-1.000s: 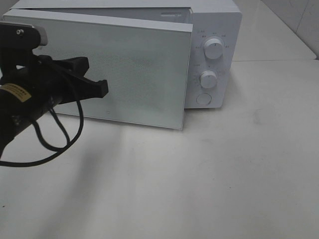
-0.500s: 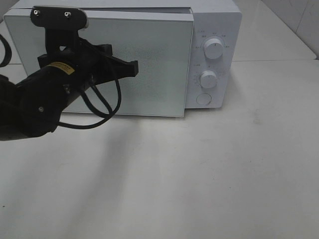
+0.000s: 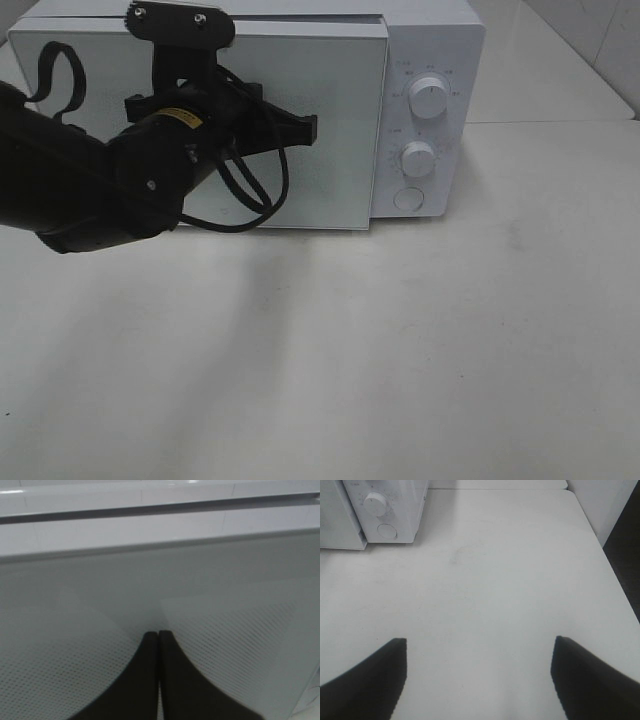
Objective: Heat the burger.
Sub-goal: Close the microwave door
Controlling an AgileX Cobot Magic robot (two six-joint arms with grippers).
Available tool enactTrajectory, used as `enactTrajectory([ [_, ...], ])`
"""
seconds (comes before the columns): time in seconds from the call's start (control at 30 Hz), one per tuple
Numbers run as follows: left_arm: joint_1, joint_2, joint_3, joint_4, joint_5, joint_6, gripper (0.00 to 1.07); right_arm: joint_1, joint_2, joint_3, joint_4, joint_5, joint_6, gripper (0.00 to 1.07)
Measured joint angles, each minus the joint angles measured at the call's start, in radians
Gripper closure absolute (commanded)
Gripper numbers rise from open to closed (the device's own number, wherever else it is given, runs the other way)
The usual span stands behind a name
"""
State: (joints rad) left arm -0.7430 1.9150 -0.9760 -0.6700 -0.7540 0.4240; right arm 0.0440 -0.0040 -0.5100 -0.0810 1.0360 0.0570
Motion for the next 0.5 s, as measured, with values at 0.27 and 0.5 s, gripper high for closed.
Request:
enactTrajectory([
  [0.27,0.007,0.039,-0.06,-0.003,0.066,0.011,1.07,0.0,0.0,0.0,0.0,0.0,0.0,0.31],
  [0.5,0.019,0.049,-0.118,0.0,0.142,0.018,1.07,0.0,0.0,0.0,0.0,0.0,0.0,0.31],
])
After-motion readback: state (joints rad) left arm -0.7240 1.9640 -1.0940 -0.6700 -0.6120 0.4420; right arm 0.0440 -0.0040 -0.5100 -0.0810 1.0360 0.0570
